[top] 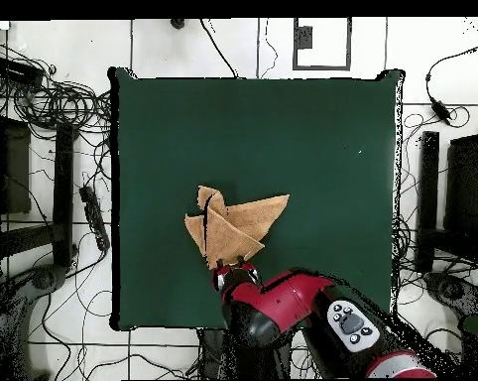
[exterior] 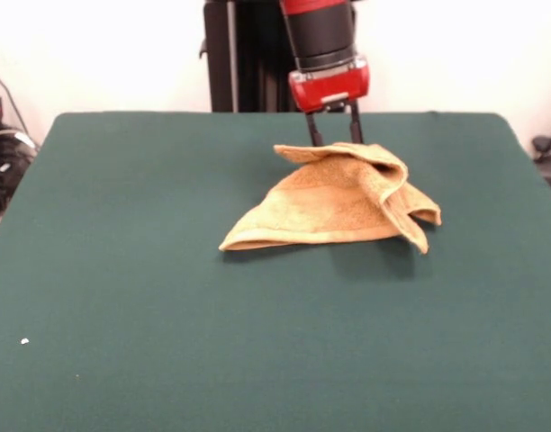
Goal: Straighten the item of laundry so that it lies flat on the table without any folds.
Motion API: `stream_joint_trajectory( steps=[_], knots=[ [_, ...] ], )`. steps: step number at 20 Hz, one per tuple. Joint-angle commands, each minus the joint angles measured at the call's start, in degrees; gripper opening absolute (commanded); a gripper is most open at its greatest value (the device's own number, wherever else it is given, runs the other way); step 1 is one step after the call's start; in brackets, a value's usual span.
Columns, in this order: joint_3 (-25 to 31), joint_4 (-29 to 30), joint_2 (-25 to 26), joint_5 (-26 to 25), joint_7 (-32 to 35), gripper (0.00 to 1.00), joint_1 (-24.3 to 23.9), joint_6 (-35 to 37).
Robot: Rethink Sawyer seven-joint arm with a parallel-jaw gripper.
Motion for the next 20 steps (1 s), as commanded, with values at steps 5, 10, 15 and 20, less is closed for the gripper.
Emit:
stream_joint_trajectory(
  steps=[5,10,15,20],
  knots=[
    [2.21,-0.81,-2.33,1.97,2.52,1.00,3.23,3.04],
    [3.34,0.00,-4.02,3.27,2.42,1.00,3.19,5.07],
    [7.13,4.02,-11.22,8.43,-0.67,1.00,1.02,13.55],
    [9.67,4.34,-14.59,12.49,-2.81,1.00,0.39,18.36]
  ],
)
